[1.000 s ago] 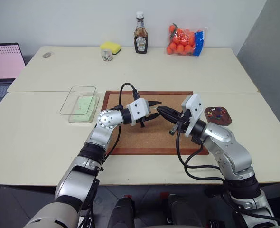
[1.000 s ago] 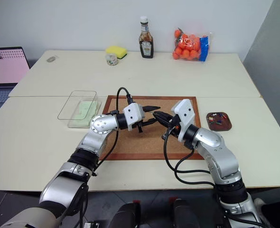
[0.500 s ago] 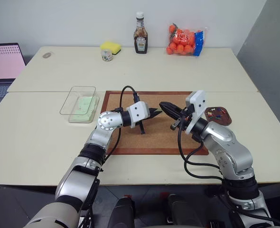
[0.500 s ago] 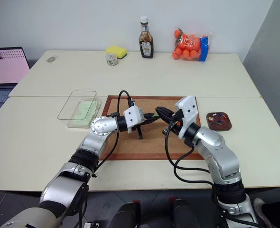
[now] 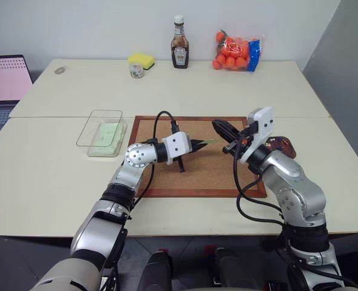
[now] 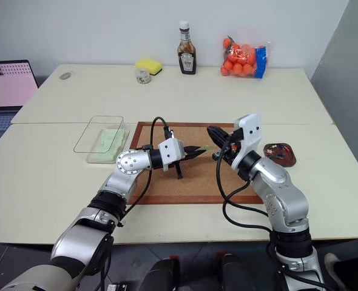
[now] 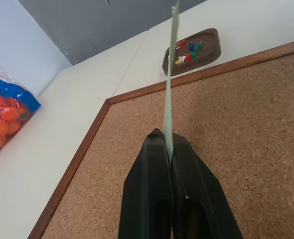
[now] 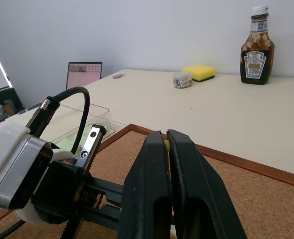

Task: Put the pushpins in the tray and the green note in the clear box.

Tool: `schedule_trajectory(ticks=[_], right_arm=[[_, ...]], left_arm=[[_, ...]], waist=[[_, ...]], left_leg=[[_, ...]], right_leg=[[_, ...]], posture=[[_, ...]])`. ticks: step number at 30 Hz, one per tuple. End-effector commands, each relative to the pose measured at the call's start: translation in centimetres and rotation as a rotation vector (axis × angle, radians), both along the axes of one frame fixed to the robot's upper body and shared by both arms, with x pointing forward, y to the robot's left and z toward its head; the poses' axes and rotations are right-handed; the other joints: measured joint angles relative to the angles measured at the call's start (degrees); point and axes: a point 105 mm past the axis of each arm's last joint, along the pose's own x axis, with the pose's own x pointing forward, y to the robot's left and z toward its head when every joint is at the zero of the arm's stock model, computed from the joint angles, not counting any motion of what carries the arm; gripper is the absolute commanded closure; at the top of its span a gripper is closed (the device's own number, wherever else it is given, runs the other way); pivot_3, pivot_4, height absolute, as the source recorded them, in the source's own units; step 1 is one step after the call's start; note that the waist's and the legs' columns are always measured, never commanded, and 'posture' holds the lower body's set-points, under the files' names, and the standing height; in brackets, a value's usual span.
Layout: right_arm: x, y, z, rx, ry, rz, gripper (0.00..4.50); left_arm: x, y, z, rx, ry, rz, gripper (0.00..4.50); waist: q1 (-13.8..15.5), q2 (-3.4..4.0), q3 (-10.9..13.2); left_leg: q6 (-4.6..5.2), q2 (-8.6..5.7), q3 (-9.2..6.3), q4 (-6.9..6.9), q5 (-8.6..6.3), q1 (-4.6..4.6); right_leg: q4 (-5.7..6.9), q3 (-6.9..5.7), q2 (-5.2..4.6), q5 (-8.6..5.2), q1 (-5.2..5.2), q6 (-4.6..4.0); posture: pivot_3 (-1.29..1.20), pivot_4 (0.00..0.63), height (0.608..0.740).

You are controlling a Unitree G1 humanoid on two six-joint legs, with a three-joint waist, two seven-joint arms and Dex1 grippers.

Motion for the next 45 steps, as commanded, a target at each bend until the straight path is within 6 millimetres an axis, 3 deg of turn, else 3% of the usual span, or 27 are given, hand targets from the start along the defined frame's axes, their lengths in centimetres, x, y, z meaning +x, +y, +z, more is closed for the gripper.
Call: schedule_trajectory(ticks=[1, 5, 8, 12, 17, 26, 31, 39, 44, 45], right_arm=[[-0.4, -3.4, 2.3, 0.014, -0.080, -0.114, 4.50], [-0.3, -8.1, 0.5, -0.061, -0.030, -0.301, 4.50], [0.3, -12.3, -2.1, -0.173, 0.035, -0.479, 4.50], [1.5, -15.6, -4.7, -0.256, 0.105, -0.612, 4.50], [3.1, -18.2, -6.4, -0.314, 0.140, -0.714, 4.50], [4.2, -19.1, -7.5, -0.301, 0.178, -0.739, 4.50], [4.3, -19.1, -7.7, -0.295, 0.183, -0.739, 3.54], [4.0, -18.6, -7.8, -0.290, 0.186, -0.725, 1.43], [3.9, -18.4, -7.4, -0.279, 0.170, -0.715, 0.46], [3.8, -18.3, -7.0, -0.273, 0.157, -0.713, 0.46]], left_arm=[[-0.2, 0.3, 1.0, -0.025, -0.028, 0.003, 4.48], [-0.5, 1.0, 1.3, -0.049, -0.024, 0.027, 4.48], [-0.9, 1.2, 1.5, -0.061, -0.022, 0.032, 4.48], [-1.4, 0.9, 1.7, -0.062, -0.018, 0.026, 4.48], [-1.5, 0.7, 1.9, -0.062, -0.014, 0.031, 4.48], [-1.3, 0.9, 2.0, -0.056, -0.013, 0.047, 4.48], [-1.2, 1.0, 2.0, -0.060, -0.010, 0.055, 4.50], [-0.9, 1.0, 2.0, -0.062, -0.008, 0.064, 4.50], [-0.7, 1.1, 2.1, -0.064, -0.011, 0.072, 4.50], [-0.7, 1.1, 2.1, -0.065, -0.014, 0.075, 4.50]], waist=[[0.03, 0.00, 0.00], [0.12, 0.00, 0.00], [0.10, 0.00, 0.00], [-0.04, 0.00, 0.00], [-0.24, 0.01, 0.00], [-0.07, 0.01, 0.00], [-0.08, 0.01, 0.00], [-0.08, 0.01, 0.00], [-0.08, 0.01, 0.00], [-0.09, 0.01, 0.00]], left_leg=[[0.00, -0.01, 0.01, 0.00, 0.00, 0.00], [0.00, -0.02, 0.03, 0.00, 0.00, -0.03], [0.00, -0.02, 0.04, -0.01, 0.00, -0.02], [0.00, -0.03, 0.11, 0.01, 0.00, 0.06], [0.00, 0.04, 0.15, 0.00, 0.00, 0.10], [0.00, 0.01, 0.20, 0.00, 0.00, 0.06], [0.00, 0.02, 0.20, 0.00, 0.00, 0.07], [0.00, 0.02, 0.20, 0.01, 0.00, 0.07], [0.00, 0.02, 0.20, 0.01, 0.00, 0.07], [0.00, 0.02, 0.20, 0.01, 0.00, 0.07]], right_leg=[[0.00, 0.00, 0.00, 0.00, 0.00, 0.00], [-0.05, 0.03, -0.03, 0.00, 0.01, 0.00], [-0.03, 0.06, -0.03, 0.00, -0.01, -0.01], [0.02, 0.06, -0.03, 0.00, 0.01, 0.00], [0.05, 0.10, 0.08, 0.00, 0.00, -0.01], [0.02, 0.13, 0.06, 0.01, -0.01, -0.01], [0.03, 0.13, 0.06, 0.01, -0.01, -0.02], [0.04, 0.13, 0.06, 0.01, -0.01, -0.02], [0.04, 0.13, 0.06, 0.01, -0.01, -0.02], [0.04, 0.13, 0.06, 0.02, -0.01, -0.02]], posture=[[0.00, 0.150, 0.740], [0.00, 0.150, 0.740], [0.00, 0.150, 0.740], [0.00, 0.150, 0.740], [0.00, 0.150, 0.740], [0.00, 0.150, 0.740], [0.00, 0.150, 0.740], [0.00, 0.150, 0.740], [0.00, 0.150, 0.740], [0.00, 0.150, 0.740]])
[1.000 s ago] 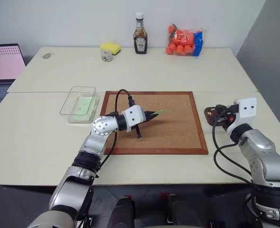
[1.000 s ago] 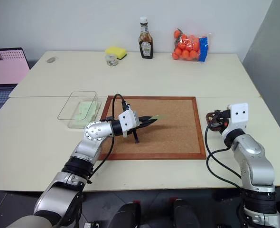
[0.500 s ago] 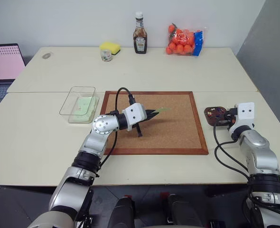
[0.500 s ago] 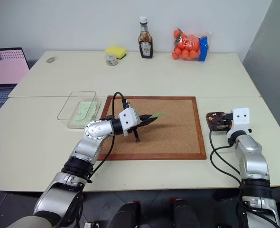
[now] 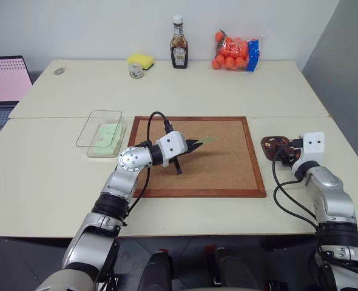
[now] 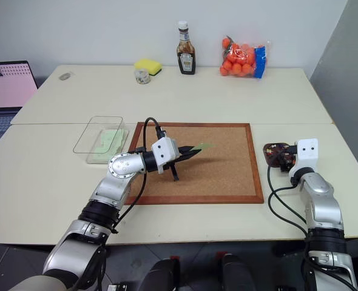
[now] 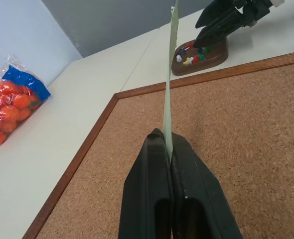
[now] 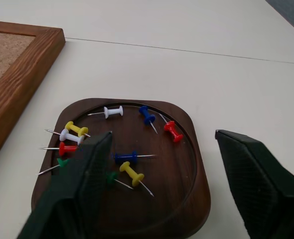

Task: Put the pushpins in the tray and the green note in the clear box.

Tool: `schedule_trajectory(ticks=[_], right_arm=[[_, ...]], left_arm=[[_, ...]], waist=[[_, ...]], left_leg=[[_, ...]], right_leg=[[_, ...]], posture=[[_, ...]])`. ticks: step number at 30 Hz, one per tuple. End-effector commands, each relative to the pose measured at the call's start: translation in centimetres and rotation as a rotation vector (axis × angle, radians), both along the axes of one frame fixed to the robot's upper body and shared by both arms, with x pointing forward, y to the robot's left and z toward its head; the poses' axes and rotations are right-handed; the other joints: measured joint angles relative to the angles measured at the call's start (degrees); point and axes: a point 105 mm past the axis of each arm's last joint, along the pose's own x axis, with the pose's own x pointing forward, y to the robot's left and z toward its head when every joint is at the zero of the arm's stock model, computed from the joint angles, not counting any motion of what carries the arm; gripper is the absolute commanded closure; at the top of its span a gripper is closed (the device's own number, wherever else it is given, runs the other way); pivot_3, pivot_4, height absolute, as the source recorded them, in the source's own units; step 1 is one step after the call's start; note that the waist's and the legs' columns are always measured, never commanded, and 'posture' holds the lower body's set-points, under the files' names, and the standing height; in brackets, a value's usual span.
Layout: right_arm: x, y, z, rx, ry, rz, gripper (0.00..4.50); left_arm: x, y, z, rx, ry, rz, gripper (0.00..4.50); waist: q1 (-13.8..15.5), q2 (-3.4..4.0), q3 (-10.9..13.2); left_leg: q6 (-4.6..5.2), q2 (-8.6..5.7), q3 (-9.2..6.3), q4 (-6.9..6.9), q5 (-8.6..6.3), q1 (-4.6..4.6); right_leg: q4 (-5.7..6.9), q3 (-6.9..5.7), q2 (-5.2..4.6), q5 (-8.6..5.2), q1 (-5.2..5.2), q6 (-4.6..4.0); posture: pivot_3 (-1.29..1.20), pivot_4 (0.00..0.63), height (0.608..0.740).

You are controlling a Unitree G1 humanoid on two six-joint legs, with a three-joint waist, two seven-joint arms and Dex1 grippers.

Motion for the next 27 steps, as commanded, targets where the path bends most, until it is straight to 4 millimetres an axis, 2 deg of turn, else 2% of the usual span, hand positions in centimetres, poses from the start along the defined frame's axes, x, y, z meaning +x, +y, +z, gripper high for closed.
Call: schedule_trajectory(ticks=[1, 5, 9, 13, 16, 18, 22, 27], right_arm=[[-0.2, 0.3, 2.9, -0.002, -0.108, 0.017, 0.46], [-0.9, 0.8, 4.7, -0.004, -0.170, 0.039, 0.46], [-2.2, 3.2, 7.0, 0.000, -0.226, 0.134, 0.46], [-4.2, 10.4, 8.9, 0.024, -0.265, 0.496, 0.46], [-5.5, 14.4, 9.5, 0.017, -0.261, 0.719, 0.46], [-6.2, 17.1, 9.3, -0.028, -0.231, 0.875, 0.46], [-6.2, 21.0, 9.0, -0.085, -0.214, 1.073, 0.46], [-5.1, 24.3, 9.8, -0.108, -0.213, 1.214, 0.46]], left_arm=[[0.4, 0.1, 1.5, -0.029, -0.052, 0.015, 4.50], [0.8, 0.6, 2.1, -0.045, -0.063, 0.051, 4.50], [1.9, 2.0, 3.9, -0.098, -0.085, 0.155, 4.50], [2.8, 5.1, 7.3, -0.165, -0.119, 0.334, 4.50], [2.7, 7.0, 8.6, -0.185, -0.106, 0.437, 4.50], [2.4, 8.6, 9.1, -0.198, -0.091, 0.523, 4.50], [1.4, 12.0, 9.0, -0.221, -0.041, 0.699, 4.50], [0.2, 16.4, 6.9, -0.225, 0.059, 0.922, 4.50]], waist=[[0.00, 0.00, 0.00], [0.01, 0.00, 0.00], [-0.04, 0.00, 0.00], [-0.22, 0.01, 0.02], [-0.52, 0.02, 0.02], [-0.32, 0.02, 0.02], [-0.56, 0.00, 0.04], [-0.44, -0.06, 0.08]], left_leg=[[0.00, 0.00, 0.00, 0.00, 0.00, 0.00], [0.00, 0.00, 0.00, 0.00, 0.00, 0.00], [0.00, 0.02, -0.06, 0.00, 0.00, -0.02], [0.00, 0.05, -0.07, 0.01, 0.00, 0.01], [0.00, 0.12, -0.12, 0.00, 0.00, 0.00], [0.00, 0.10, -0.15, 0.00, 0.00, -0.02], [-0.01, 0.07, -0.10, 0.03, 0.00, 0.02], [-0.01, 0.10, -0.20, 0.02, 0.00, 0.01]], right_leg=[[0.00, 0.00, 0.00, 0.00, 0.00, 0.00], [0.00, 0.00, 0.00, 0.00, 0.00, 0.00], [0.00, 0.02, 0.00, 0.00, 0.00, 0.00], [0.02, -0.01, 0.03, 0.00, 0.00, 0.00], [0.03, -0.01, 0.09, 0.00, -0.04, 0.00], [0.02, -0.03, 0.09, 0.00, -0.03, 0.00], [0.01, -0.04, 0.03, 0.01, 0.00, 0.02], [0.03, -0.04, 0.04, 0.01, -0.01, 0.01]], posture=[[0.00, 0.150, 0.740], [0.00, 0.150, 0.740], [0.00, 0.150, 0.740], [0.00, 0.150, 0.740], [0.00, 0.150, 0.740], [0.00, 0.150, 0.740], [0.00, 0.150, 0.740], [0.00, 0.150, 0.740]])
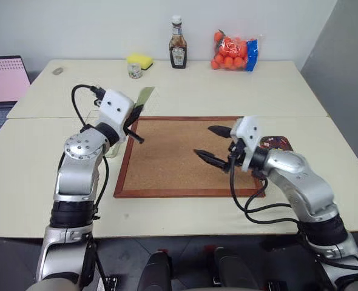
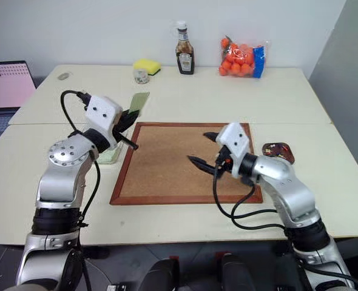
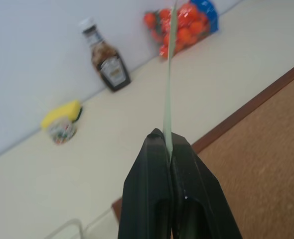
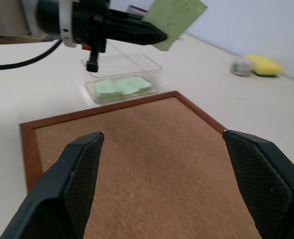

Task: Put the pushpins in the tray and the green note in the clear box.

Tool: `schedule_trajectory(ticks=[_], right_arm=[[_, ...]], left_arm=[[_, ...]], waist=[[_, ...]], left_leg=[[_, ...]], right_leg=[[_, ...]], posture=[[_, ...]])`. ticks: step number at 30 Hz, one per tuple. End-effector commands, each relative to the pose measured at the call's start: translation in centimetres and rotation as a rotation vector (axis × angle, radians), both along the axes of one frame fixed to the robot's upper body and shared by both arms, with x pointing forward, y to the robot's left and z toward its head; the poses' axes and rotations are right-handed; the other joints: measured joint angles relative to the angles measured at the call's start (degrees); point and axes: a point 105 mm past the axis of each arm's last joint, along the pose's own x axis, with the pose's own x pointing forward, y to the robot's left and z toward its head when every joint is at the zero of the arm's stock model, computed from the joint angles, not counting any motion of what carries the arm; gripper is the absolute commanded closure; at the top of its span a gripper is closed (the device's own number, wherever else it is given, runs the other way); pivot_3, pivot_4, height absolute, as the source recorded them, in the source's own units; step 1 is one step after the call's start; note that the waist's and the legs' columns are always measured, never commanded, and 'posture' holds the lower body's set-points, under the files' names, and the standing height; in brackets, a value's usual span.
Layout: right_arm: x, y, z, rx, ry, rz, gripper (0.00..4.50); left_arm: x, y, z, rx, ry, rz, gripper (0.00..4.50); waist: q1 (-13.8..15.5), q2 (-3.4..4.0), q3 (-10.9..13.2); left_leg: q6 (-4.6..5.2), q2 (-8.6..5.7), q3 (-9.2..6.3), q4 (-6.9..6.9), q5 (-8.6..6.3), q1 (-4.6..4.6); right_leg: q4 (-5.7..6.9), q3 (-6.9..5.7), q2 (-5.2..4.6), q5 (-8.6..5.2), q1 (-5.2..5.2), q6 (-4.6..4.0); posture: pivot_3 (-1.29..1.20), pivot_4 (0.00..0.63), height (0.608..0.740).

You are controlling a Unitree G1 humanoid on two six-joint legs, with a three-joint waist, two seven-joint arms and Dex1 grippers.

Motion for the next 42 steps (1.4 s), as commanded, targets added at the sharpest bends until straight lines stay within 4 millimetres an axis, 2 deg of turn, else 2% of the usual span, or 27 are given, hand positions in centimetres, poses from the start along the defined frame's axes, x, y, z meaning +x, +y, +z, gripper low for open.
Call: schedule_trajectory(ticks=[1, 3, 10, 17, 18, 20, 23, 32, 34, 39, 42], right_arm=[[0.5, 2.3, 1.5, -0.018, -0.057, 0.097, 0.46], [1.1, 3.3, 1.9, -0.025, -0.050, 0.119, 0.46], [2.0, 5.8, 2.7, -0.029, -0.079, 0.148, 0.46], [1.8, 6.8, 2.9, -0.011, -0.085, 0.162, 0.46], [1.7, 6.8, 2.9, -0.010, -0.085, 0.162, 0.44], [1.7, 6.7, 2.9, -0.010, -0.086, 0.160, 0.44], [1.8, 6.6, 2.8, -0.011, -0.085, 0.155, 0.44], [1.8, 6.3, 2.8, -0.024, -0.081, 0.155, 0.44], [1.8, 6.3, 2.8, -0.024, -0.080, 0.155, 0.44], [1.7, 6.2, 3.0, -0.011, -0.075, 0.150, 0.44], [1.6, 6.2, 3.1, 0.000, -0.070, 0.146, 0.44]], left_arm=[[-1.0, 3.6, 0.5, -0.040, 0.009, 0.171, 4.50], [-1.1, 4.8, -0.2, -0.078, 0.044, 0.233, 4.50], [-0.4, 7.2, -1.2, -0.181, 0.084, 0.376, 4.50], [1.0, 8.7, -1.4, -0.302, 0.102, 0.468, 4.50], [1.1, 8.6, -1.2, -0.321, 0.098, 0.464, 4.13], [1.3, 8.5, -0.7, -0.344, 0.083, 0.460, 3.92], [1.4, 8.5, -0.2, -0.388, 0.074, 0.471, 3.26], [1.6, 8.4, -0.5, -0.466, 0.107, 0.476, 1.48], [1.5, 8.4, -0.9, -0.436, 0.126, 0.475, 1.01], [1.4, 8.5, -2.1, -0.230, 0.188, 0.444, 0.09], [1.4, 8.0, -2.6, -0.154, 0.245, 0.386, 0.04]], waist=[[0.19, -0.04, 0.02], [0.41, -0.05, 0.02], [0.85, -0.10, 0.04], [0.81, -0.12, 0.05], [0.80, -0.12, 0.05], [0.70, -0.15, 0.06], [0.69, -0.19, 0.08], [0.66, -0.20, 0.09], [0.67, -0.20, 0.09], [0.60, -0.21, 0.10], [0.58, -0.23, 0.11]], left_leg=[[0.00, 0.01, -0.04, 0.00, 0.00, -0.01], [0.00, 0.02, -0.06, 0.00, 0.00, -0.01], [-0.01, -0.02, -0.06, 0.01, 0.00, -0.06], [-0.01, -0.05, -0.07, 0.00, 0.00, -0.07], [-0.02, -0.04, -0.08, 0.00, 0.00, -0.07], [-0.02, -0.05, -0.08, 0.01, 0.00, -0.07], [-0.02, -0.03, -0.08, 0.01, 0.00, -0.07], [-0.03, -0.04, -0.08, 0.00, 0.01, -0.06], [-0.03, -0.04, -0.08, 0.00, 0.01, -0.06], [-0.04, -0.04, -0.08, 0.00, 0.01, -0.06], [-0.04, -0.05, -0.06, -0.01, 0.01, -0.05]], right_leg=[[0.00, 0.00, 0.00, 0.00, 0.00, 0.00], [0.00, -0.01, 0.00, 0.00, -0.01, -0.02], [-0.04, -0.02, -0.18, 0.02, 0.01, -0.05], [-0.03, -0.04, -0.18, 0.07, -0.01, -0.13], [-0.01, -0.04, -0.19, 0.07, -0.01, -0.13], [-0.01, -0.07, -0.16, 0.07, -0.01, -0.12], [-0.01, -0.06, -0.16, 0.18, -0.02, -0.31], [-0.01, -0.07, -0.16, 0.25, -0.02, -0.42], [-0.01, -0.06, -0.16, 0.25, -0.02, -0.43], [-0.01, -0.06, -0.15, 0.25, -0.02, -0.43], [-0.01, -0.06, -0.15, 0.25, -0.04, -0.43]], posture=[[0.00, 0.150, 0.740], [0.00, 0.150, 0.740], [0.00, 0.150, 0.740], [0.00, 0.150, 0.740], [0.00, 0.150, 0.740], [0.00, 0.150, 0.740], [0.00, 0.150, 0.740], [0.00, 0.150, 0.740], [0.00, 0.150, 0.740], [0.00, 0.150, 0.740], [0.00, 0.150, 0.740]])
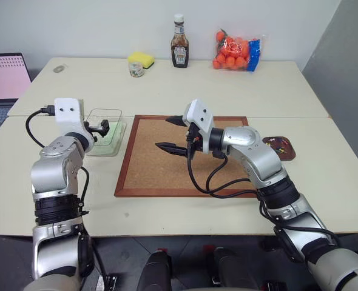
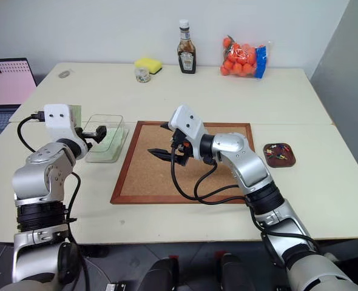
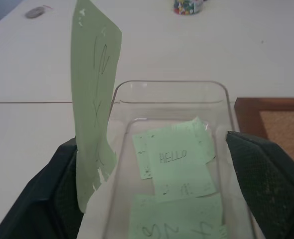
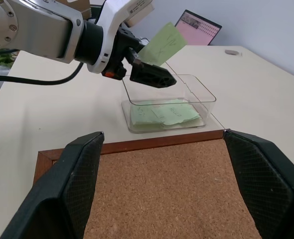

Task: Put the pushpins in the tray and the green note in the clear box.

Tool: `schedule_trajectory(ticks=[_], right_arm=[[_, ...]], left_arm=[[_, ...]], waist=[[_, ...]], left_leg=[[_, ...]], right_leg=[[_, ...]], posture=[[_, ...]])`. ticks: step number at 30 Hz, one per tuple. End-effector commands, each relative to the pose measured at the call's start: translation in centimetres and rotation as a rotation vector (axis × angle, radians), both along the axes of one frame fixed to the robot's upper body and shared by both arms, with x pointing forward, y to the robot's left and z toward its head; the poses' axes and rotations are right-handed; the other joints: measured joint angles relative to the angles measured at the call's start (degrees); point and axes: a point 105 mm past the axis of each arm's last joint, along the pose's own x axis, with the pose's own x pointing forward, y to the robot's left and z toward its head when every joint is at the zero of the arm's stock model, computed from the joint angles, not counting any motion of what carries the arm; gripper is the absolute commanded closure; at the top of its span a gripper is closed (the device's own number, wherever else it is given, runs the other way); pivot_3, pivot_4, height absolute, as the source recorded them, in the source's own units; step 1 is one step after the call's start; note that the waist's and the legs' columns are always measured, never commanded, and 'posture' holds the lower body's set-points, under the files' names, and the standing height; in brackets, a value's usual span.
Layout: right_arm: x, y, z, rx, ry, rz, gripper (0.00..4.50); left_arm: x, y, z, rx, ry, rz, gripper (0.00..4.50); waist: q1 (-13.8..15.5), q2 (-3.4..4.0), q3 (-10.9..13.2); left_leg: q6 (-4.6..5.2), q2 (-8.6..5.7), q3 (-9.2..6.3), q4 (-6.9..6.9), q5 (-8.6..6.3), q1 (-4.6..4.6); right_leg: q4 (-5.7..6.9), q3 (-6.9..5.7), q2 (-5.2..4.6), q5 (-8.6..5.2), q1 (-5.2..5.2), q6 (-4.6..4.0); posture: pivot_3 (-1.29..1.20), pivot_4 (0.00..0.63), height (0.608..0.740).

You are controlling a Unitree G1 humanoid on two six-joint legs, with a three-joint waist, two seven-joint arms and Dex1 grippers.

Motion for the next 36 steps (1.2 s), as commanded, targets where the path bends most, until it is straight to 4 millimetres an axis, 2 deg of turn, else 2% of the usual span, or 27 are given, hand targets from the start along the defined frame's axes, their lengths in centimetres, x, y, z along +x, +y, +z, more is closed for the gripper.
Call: schedule_trajectory(ticks=[1, 5, 7, 13, 20, 22, 25, 28, 31, 36], right_arm=[[-0.6, 0.1, 1.9, 0.049, -0.047, 0.010, 0.44], [-0.7, 0.1, 1.9, 0.053, -0.045, 0.005, 0.44], [-0.7, 0.1, 1.9, 0.058, -0.044, 0.002, 0.44], [-0.7, 0.2, 1.9, 0.064, -0.040, -0.001, 0.44], [-0.8, 0.3, 1.9, 0.067, -0.043, -0.003, 0.44], [-0.8, 0.3, 2.0, 0.067, -0.045, -0.003, 0.44], [-0.8, 0.3, 2.0, 0.068, -0.046, -0.005, 0.44], [-0.8, 0.2, 2.0, 0.071, -0.044, -0.011, 0.44], [-0.9, 0.1, 2.0, 0.072, -0.042, -0.015, 0.44], [-0.9, 0.1, 2.0, 0.081, -0.037, -0.018, 0.44]], left_arm=[[0.0, -0.8, 0.3, 0.077, 0.048, -0.104, 0.04], [0.2, -1.3, -0.1, -0.015, 0.080, -0.123, 0.04], [0.5, -1.4, 0.1, -0.173, 0.085, -0.088, 0.04], [0.8, -1.5, 0.3, -0.378, 0.102, -0.037, 0.04], [1.4, -1.8, 0.7, -0.566, 0.103, 0.009, 0.04], [1.5, -1.7, 0.7, -0.584, 0.101, 0.025, 0.04], [1.6, -1.5, 1.0, -0.511, 0.089, 0.026, 0.04], [1.4, -1.1, 1.6, -0.336, 0.054, 0.009, 0.04], [1.2, -1.1, 1.9, -0.276, 0.039, -0.006, 0.04], [0.7, -0.9, 1.3, -0.386, 0.074, 0.012, 0.04]], waist=[[-0.01, -0.04, 0.02], [-0.01, -0.05, 0.03], [0.10, -0.05, 0.03], [-0.02, -0.18, 0.10], [-0.01, -0.23, 0.13], [-0.01, -0.27, 0.15], [-0.02, -0.28, 0.15], [-0.02, -0.28, 0.15], [-0.07, -0.28, 0.15], [-0.02, -0.28, 0.15]], left_leg=[[0.00, 0.01, 0.00, 0.00, 0.00, -0.01], [0.00, 0.01, 0.00, 0.00, 0.00, -0.02], [0.00, 0.01, -0.01, 0.00, 0.00, -0.02], [0.00, 0.01, 0.04, 0.01, 0.00, -0.06], [-0.02, 0.01, 0.02, 0.01, 0.00, -0.08], [-0.02, 0.00, 0.02, 0.01, 0.00, -0.08], [-0.04, 0.01, 0.05, 0.01, 0.00, -0.08], [-0.12, 0.01, 0.04, 0.00, -0.01, -0.08], [-0.23, 0.05, 0.11, -0.01, -0.04, -0.07], [-0.25, 0.04, 0.07, -0.01, -0.05, -0.10]], right_leg=[[0.00, 0.00, 0.00, 0.00, -0.01, 0.00], [0.00, 0.00, 0.00, 0.00, -0.01, 0.00], [0.00, 0.00, 0.00, 0.00, -0.01, 0.00], [0.01, 0.00, 0.00, 0.01, -0.10, 0.00], [0.04, -0.02, 0.00, 0.01, -0.13, 0.00], [0.04, -0.02, -0.01, 0.01, -0.13, 0.00], [0.03, -0.01, -0.01, 0.02, -0.14, -0.01], [0.04, 0.01, -0.01, 0.02, -0.17, -0.02], [0.04, 0.04, -0.02, 0.03, -0.20, -0.03], [0.04, 0.02, -0.16, 0.03, -0.21, -0.03]], posture=[[0.00, 0.150, 0.740], [0.00, 0.150, 0.740], [0.00, 0.150, 0.740], [0.00, 0.150, 0.740], [0.00, 0.150, 0.740], [0.00, 0.150, 0.740], [0.00, 0.150, 0.740], [0.00, 0.150, 0.740], [0.00, 0.150, 0.740], [0.00, 0.150, 0.740]])
